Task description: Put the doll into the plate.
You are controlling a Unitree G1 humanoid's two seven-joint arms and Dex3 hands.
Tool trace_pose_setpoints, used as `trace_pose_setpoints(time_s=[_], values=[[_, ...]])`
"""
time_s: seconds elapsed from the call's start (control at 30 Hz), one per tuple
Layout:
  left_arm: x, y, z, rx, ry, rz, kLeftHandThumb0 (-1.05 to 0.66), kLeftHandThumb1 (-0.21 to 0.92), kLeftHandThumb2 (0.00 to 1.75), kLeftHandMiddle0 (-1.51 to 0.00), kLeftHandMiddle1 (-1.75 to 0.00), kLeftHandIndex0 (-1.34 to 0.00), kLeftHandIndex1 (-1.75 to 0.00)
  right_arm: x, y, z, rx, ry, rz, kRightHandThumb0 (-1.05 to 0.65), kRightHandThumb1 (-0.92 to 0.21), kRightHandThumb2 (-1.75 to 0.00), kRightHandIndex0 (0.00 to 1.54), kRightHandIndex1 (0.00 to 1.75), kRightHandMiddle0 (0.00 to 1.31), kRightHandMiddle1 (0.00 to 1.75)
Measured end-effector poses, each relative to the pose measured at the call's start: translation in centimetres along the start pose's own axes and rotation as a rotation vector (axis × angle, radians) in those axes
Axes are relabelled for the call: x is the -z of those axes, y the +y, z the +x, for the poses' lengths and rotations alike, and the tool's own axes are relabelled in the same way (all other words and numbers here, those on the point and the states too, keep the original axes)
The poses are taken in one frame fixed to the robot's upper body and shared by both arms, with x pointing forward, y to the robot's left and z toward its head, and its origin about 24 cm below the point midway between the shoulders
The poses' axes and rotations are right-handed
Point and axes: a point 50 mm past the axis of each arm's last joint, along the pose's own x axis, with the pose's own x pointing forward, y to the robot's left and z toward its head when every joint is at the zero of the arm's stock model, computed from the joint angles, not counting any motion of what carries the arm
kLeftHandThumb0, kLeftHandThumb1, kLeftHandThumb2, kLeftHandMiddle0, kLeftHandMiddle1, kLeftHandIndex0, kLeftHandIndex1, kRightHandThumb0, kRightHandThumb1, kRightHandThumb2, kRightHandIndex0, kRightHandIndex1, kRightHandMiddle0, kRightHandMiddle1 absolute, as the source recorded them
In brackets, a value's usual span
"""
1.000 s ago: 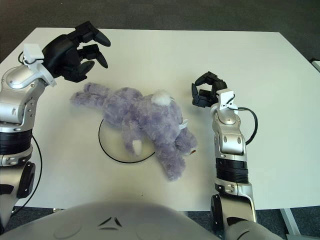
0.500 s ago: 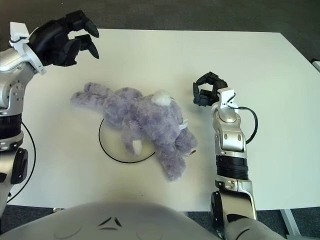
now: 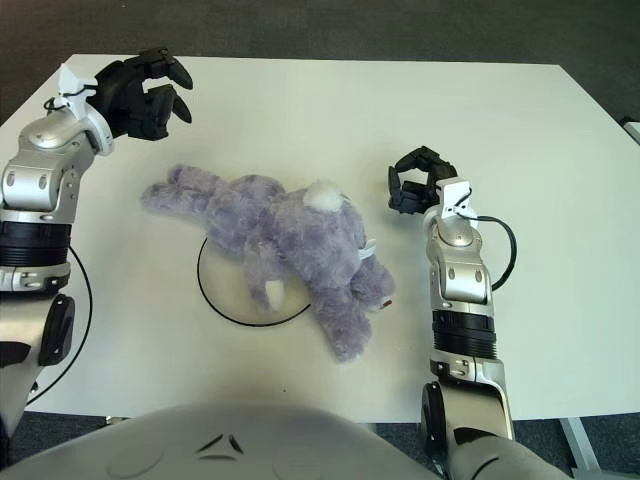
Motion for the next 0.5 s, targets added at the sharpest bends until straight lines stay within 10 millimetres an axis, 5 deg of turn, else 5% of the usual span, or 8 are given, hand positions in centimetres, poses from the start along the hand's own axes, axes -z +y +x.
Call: trace_pose_setpoints(time_s=[0.27, 0.5], values=[[2.2, -0.8, 0.9, -0.116, -0.041, -0.067, -0.01, 0.30, 1.35, -0.52, -1.75, -0.50, -1.75, 0.2, -0.1, 0.3, 0.018, -0.010, 0.000, -0.46, -0.38, -1.23, 1.19, 1.75, 0.56, 1.75], [6.6, -1.4, 1.1, -0.203, 0.010, -0.127, -0.01, 0.27, 1.38, -0.54, -1.75, -0.52, -1.75, 0.4, -0.1, 0.7, 0.026, -0.026, 0.001, -0.46, -0.38, -1.23, 1.18, 1.75, 0.56, 1.75]])
